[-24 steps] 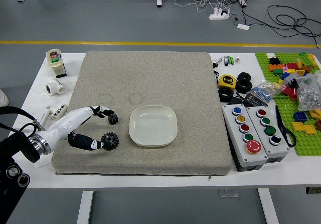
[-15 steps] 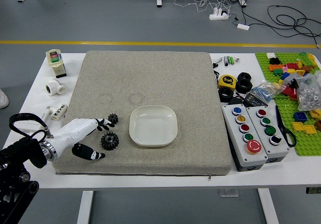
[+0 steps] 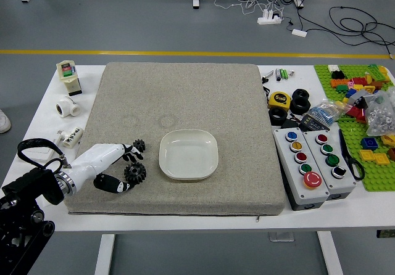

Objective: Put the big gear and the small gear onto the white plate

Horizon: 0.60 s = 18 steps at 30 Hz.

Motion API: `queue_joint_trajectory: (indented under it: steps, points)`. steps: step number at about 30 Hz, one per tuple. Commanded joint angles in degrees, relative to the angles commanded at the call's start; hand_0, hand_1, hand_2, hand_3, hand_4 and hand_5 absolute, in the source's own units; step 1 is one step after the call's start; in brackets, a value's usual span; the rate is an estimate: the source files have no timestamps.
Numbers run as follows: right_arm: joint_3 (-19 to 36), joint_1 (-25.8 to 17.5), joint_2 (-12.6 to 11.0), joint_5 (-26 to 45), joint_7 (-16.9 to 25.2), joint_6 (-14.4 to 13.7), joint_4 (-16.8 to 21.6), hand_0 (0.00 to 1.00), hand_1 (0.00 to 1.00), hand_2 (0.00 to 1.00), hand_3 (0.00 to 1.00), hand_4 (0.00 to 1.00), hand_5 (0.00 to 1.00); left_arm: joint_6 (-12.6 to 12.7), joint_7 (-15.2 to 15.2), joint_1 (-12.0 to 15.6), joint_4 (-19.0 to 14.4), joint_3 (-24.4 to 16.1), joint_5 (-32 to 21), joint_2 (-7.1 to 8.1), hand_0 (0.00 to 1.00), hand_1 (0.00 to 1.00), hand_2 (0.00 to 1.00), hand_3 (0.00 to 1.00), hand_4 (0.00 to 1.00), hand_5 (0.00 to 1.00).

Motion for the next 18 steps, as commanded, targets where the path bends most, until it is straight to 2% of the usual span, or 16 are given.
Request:
queue_joint_trajectory:
  steps: [1,2,7,8,18]
  points:
    - [0.0,0.0,0.0,0.0,0.0,0.0,0.0,0.658,0.67,0.749,0.564,0.757,0.612,-0.4,0.0,0.0,0.3,0.0,0.0,-0.04,0.443,0.495,0.533,0.569,0.538,0.021]
    - [0.0,0.0,0.0,0.0,0.0,0.0,0.0,0.658,0.67,0.751,0.564,0.757,0.611,-0.6,-0.1,0.0,0.4,0.0,0.0,-0.06,0.358,0.452,0.499,0.532,0.148,0.002]
    - [0.0,0.0,0.0,0.0,-0.1,0.0,0.0,0.658,0.67,0.751,0.564,0.757,0.611,-0.8,-0.3,0.2,0.6,0.0,0.0,0.02,0.358,0.452,0.499,0.532,0.148,0.002]
    - [0.0,0.0,0.0,-0.1,-0.1,0.0,0.0,0.657,0.67,0.75,0.564,0.756,0.61,-0.7,-0.3,0.2,0.5,0.0,0.0,0.04,0.285,0.376,0.435,0.498,0.002,0.002]
    - [0.0,0.1,0.0,0.0,-0.1,0.0,0.0,0.657,0.669,0.75,0.564,0.756,0.607,2.0,-0.5,-0.4,-1.5,-1.7,0.0,0.14,0.276,0.347,0.408,0.481,0.002,0.002]
